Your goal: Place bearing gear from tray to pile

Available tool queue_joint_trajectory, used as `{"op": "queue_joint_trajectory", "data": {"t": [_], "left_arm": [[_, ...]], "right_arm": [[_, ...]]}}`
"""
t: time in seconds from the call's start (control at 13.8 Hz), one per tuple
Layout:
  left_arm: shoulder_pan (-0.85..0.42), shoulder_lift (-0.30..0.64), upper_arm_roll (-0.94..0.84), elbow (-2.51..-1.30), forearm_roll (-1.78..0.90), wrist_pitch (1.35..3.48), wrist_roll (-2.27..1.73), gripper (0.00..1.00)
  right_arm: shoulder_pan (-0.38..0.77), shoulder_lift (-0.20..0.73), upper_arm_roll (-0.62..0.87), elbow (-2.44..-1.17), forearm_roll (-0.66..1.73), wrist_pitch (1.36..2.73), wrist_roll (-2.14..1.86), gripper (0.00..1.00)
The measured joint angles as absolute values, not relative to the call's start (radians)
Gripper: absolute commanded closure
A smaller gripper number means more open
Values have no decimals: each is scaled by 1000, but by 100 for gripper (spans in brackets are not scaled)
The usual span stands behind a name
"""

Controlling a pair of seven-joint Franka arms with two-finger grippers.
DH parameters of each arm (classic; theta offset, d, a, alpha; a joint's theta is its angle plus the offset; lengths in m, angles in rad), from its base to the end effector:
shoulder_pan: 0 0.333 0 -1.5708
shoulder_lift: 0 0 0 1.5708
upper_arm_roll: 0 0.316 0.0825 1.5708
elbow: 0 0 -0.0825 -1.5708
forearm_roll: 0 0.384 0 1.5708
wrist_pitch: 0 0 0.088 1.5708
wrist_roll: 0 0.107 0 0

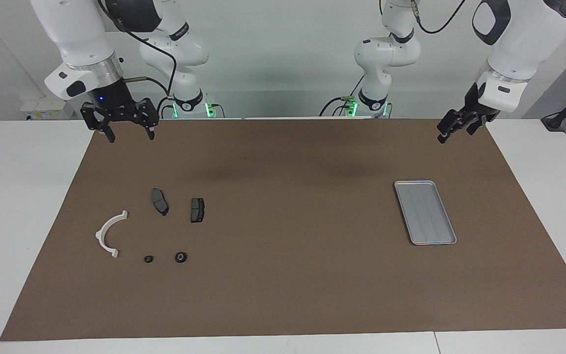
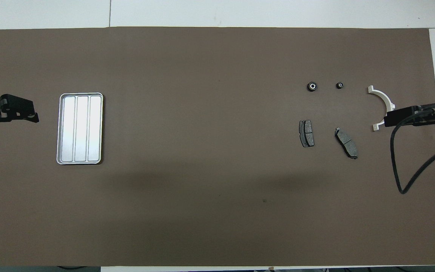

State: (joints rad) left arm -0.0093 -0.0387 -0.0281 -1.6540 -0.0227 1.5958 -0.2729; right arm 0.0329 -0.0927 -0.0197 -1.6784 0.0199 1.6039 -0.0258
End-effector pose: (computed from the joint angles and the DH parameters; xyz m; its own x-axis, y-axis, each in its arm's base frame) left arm 0.5429 -0.0230 0.6086 0.9720 0.2339 -0.0246 0.2343 -0.9720 0.0155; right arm 0.5280 0.0086 0.6267 0.9991 0.0384 0.0187 0.0388 -0.9990 -0.0213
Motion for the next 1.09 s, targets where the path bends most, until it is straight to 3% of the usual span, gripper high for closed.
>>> {"op": "queue_joint_trajectory", "data": {"t": [1.09], "left_arm": [[-9,-39,-28,-1654,-23,1596,-273,0]], "right_arm": [[36,-91,-22,-1673,15,1575,-11,0]]}}
